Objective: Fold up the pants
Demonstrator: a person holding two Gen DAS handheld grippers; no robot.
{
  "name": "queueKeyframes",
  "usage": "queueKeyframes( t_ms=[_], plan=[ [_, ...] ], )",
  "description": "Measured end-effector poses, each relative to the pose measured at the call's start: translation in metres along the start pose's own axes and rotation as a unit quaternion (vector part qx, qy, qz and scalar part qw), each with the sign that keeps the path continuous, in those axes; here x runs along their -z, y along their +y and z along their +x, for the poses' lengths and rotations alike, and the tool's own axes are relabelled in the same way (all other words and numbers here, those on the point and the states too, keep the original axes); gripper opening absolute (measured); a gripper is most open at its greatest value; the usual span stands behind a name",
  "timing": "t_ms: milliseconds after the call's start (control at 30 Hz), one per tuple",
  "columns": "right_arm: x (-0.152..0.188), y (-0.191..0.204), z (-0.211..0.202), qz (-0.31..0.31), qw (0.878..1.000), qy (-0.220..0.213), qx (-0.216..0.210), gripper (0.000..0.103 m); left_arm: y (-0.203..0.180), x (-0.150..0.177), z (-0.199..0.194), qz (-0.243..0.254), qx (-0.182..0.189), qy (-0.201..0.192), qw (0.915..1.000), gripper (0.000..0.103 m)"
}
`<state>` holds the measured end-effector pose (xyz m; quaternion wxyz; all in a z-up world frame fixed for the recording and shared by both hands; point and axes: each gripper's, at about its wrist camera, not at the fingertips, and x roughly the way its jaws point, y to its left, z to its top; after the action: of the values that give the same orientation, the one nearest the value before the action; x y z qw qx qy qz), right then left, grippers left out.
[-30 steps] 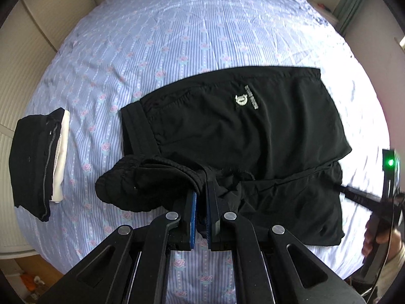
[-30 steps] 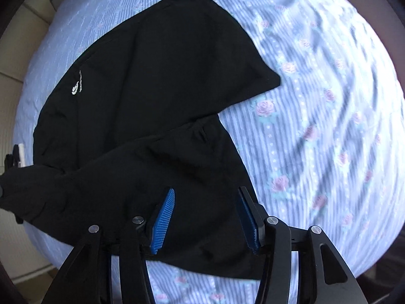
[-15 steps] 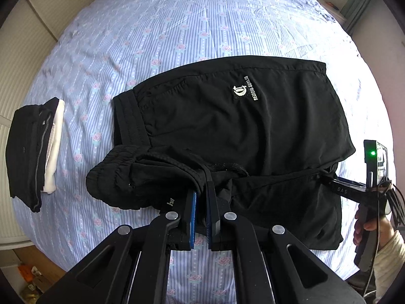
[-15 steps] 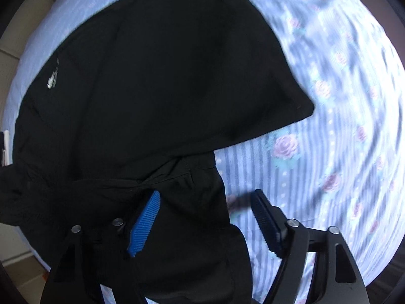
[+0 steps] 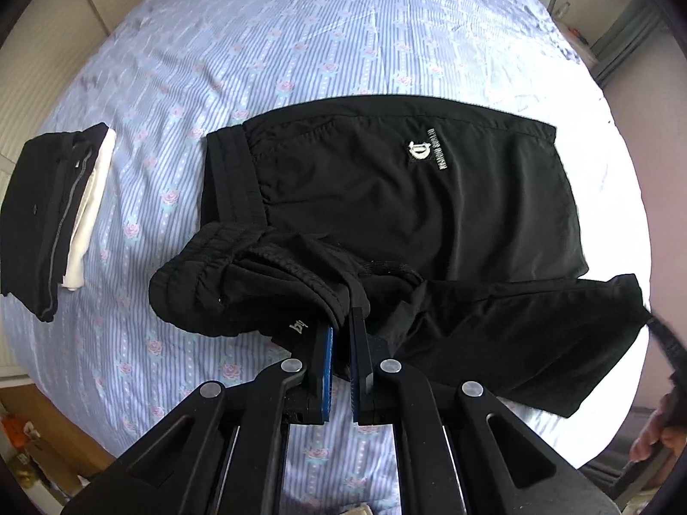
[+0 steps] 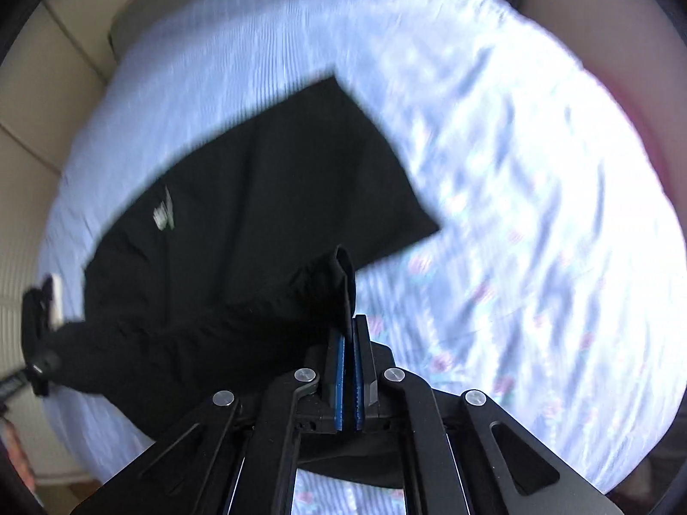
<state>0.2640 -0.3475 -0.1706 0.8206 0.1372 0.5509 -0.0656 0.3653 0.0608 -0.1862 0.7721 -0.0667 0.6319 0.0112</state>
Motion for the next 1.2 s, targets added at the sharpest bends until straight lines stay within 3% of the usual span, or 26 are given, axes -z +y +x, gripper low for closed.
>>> queueKeyframes(
  t_ms=[100, 200, 300, 400, 433, 467, 533, 767, 1133, 1200],
  plan=[
    [-0.012, -0.001, -0.046, 0.014, 0.998, -0.066, 0.016, 0.002, 0.001, -0.007, -0.015, -0.014, 0.018, -0.015, 0.9996, 0.008],
    [-0.046, 0.003, -0.082, 0.001, 0.991, -0.129, 0.031, 0.001, 0.001, -0.022, -0.026, -0.014, 0.031, -0.029, 0.999, 0.008],
    [-0.096, 0.024, -0.082, -0.032, 0.988, -0.149, 0.029, 0.001, 0.001, -0.035, -0.025, -0.009, 0.03, -0.031, 0.999, 0.008],
    [-0.111, 0.038, -0.061, -0.06, 0.991, -0.114, 0.039, 0.003, 0.002, -0.037, -0.015, -0.01, 0.023, -0.019, 0.9995, 0.008],
    [-0.109, 0.031, -0.051, -0.055, 0.993, -0.097, 0.045, 0.011, 0.001, -0.035, -0.012, -0.009, 0.017, -0.015, 0.9997, 0.008],
    [-0.106, 0.033, -0.035, -0.053, 0.994, -0.081, 0.042, 0.032, -0.001, -0.033, -0.006, -0.007, 0.011, -0.008, 0.9999, 0.008],
    [-0.087, 0.023, -0.006, -0.051, 0.997, -0.046, 0.034, 0.057, -0.005, -0.03, 0.001, -0.004, 0.008, 0.001, 1.0, 0.008],
    [-0.048, -0.016, 0.087, -0.017, 0.997, 0.077, 0.018, 0.057, -0.035, -0.02, 0.019, 0.045, -0.023, 0.009, 0.9987, 0.008],
    [-0.032, -0.019, 0.156, -0.004, 0.991, 0.136, -0.008, 0.057, -0.047, -0.015, 0.029, 0.059, -0.039, 0.016, 0.9974, 0.008],
    [-0.028, -0.016, 0.16, -0.005, 0.99, 0.139, -0.005, 0.046, -0.046, -0.014, 0.03, 0.056, -0.038, 0.018, 0.9976, 0.008]
  ],
)
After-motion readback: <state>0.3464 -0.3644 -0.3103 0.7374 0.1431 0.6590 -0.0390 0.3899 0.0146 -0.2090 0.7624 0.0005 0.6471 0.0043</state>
